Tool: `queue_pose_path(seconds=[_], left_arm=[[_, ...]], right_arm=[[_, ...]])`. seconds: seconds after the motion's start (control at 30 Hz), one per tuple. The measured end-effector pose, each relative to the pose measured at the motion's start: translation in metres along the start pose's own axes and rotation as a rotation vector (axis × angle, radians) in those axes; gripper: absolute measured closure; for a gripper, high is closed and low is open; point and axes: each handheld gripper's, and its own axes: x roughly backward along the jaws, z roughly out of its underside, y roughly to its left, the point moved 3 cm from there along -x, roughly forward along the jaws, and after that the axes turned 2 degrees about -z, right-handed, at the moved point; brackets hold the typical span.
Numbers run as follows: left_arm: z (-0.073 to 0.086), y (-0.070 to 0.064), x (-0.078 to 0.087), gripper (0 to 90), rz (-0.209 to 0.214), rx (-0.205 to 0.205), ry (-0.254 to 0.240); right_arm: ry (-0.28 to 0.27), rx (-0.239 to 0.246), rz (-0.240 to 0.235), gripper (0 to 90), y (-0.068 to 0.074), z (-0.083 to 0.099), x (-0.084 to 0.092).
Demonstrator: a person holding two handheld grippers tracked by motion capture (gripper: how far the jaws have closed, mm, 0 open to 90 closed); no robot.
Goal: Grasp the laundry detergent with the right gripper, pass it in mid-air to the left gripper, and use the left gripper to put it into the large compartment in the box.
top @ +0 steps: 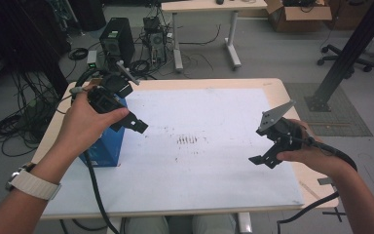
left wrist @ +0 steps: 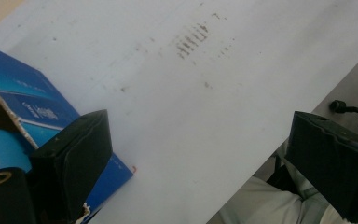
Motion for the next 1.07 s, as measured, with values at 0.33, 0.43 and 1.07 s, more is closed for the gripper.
queue_pose_path(seconds=[0.33, 0.43, 1.07], left_arm=[[0.000, -0.007, -0.004, 7.3, 0.020, -0.031, 0.001], [0.001, -0.008, -0.005, 7.3, 0.022, -0.042, 0.002], [-0.001, -0.010, -0.005, 7.4, 0.026, -0.053, 0.007]], right_arm=[[0.000, 0.006, -0.002, 6.0, 0.001, -0.003, -0.003], [0.000, 0.006, -0.002, 6.1, 0.002, -0.003, -0.003], [-0.007, 0.003, 0.004, 6.1, 0.002, 0.000, -0.001]])
